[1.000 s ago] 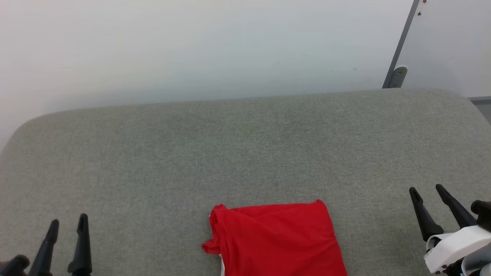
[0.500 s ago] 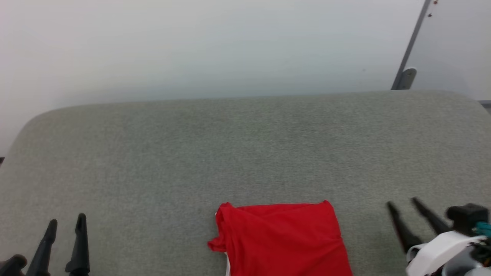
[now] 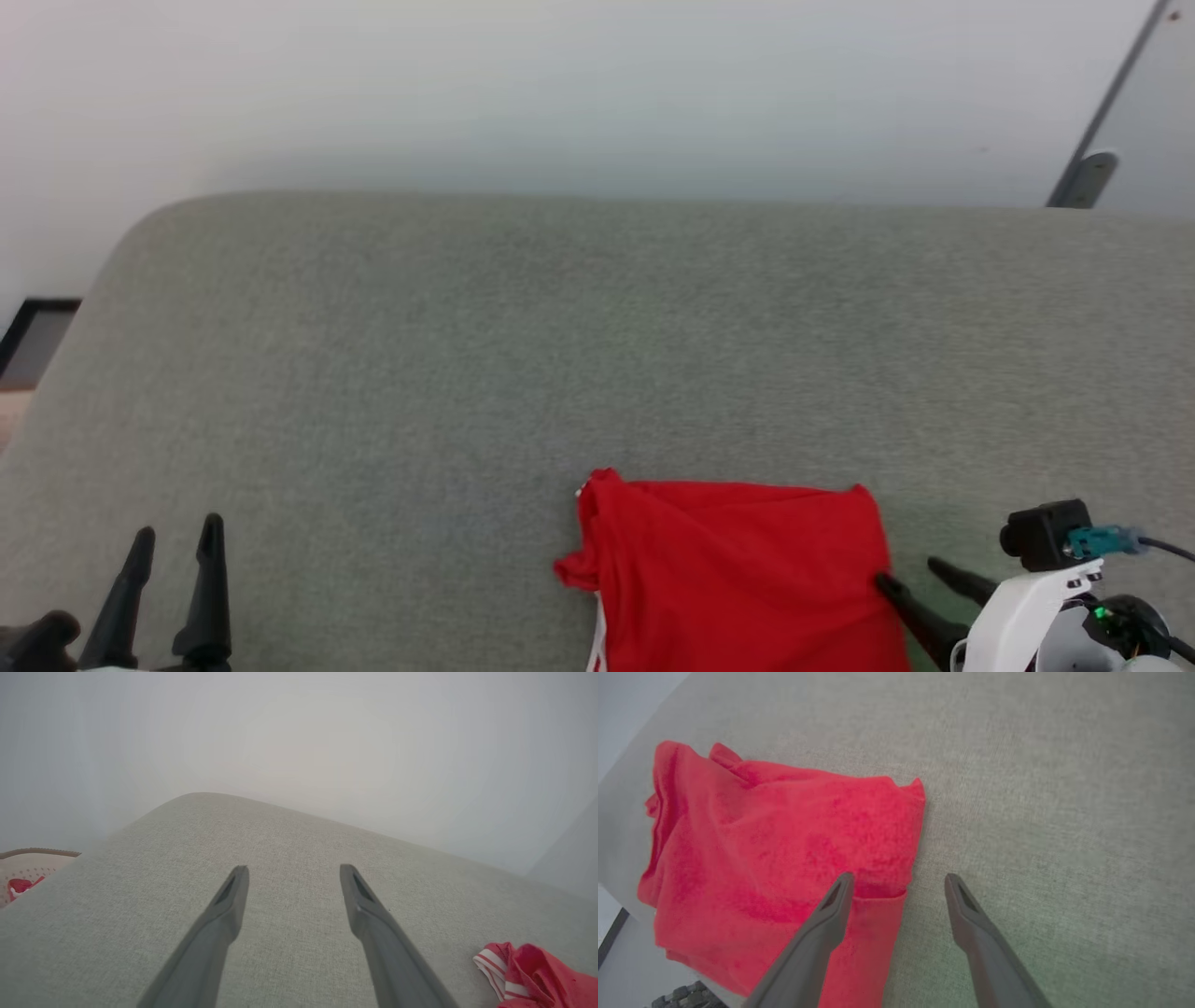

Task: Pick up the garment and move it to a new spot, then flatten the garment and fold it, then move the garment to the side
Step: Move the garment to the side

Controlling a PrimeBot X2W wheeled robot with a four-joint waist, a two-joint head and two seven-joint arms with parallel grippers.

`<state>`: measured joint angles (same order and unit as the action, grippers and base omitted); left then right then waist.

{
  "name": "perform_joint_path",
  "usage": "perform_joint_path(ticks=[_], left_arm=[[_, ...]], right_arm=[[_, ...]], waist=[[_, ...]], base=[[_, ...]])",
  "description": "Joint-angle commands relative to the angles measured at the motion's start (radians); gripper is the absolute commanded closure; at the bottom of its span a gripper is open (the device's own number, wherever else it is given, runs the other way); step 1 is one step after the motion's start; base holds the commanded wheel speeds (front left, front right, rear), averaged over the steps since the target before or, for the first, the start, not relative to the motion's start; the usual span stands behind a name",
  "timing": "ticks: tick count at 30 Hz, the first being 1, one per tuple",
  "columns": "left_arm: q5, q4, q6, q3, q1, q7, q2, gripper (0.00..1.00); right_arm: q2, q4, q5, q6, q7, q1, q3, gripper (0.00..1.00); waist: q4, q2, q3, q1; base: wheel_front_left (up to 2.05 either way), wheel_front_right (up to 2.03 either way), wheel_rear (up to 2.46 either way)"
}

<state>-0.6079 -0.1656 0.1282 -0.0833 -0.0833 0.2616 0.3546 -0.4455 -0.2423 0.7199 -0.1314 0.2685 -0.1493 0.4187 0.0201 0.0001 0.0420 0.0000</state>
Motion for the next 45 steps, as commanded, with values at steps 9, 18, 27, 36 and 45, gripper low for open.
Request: perform_joint_path(ticks=[9, 18, 27, 36, 45], left_arm=[[-0.015, -0.012, 0.003, 0.023, 0.043, 0.004, 0.001, 0.0], [-0.021, -0.022, 0.003, 0.037, 0.064, 0.004, -0.002, 0.0], [-0.024, -0.013, 0.003, 0.051, 0.091, 0.004, 0.008, 0.0], [-0.027, -0.006, 0.003, 0.107, 0.162, 0.004, 0.034, 0.0], [-0.04, -0.003, 0.003, 0.191, 0.258, 0.004, 0.07, 0.0]], right_arm=[[0.026, -0.042, 0.022, 0.002, 0.246, -0.011, -0.02, 0.0], [0.073, -0.09, -0.015, 0.002, 0.346, -0.059, -0.018, 1.0], [0.025, -0.029, -0.051, 0.002, 0.371, -0.125, -0.106, 1.0], [-0.069, -0.01, -0.104, 0.002, 0.385, -0.199, -0.211, 1.0], [-0.195, -0.062, -0.16, 0.002, 0.339, -0.302, -0.254, 1.0]], waist=[[0.07, -0.0001, 0.059, 0.0], [0.09, -0.0001, 0.077, 0.0], [0.052, -0.0001, 0.098, 0.0], [-0.009, -0.0001, 0.141, 0.0], [-0.07, -0.0001, 0.2, 0.0]], base=[[0.0, 0.0, 0.0], [0.0, 0.0, 0.0], [0.0, 0.0, 0.0], [0.0, 0.0, 0.0], [0.0, 0.0, 0.0]])
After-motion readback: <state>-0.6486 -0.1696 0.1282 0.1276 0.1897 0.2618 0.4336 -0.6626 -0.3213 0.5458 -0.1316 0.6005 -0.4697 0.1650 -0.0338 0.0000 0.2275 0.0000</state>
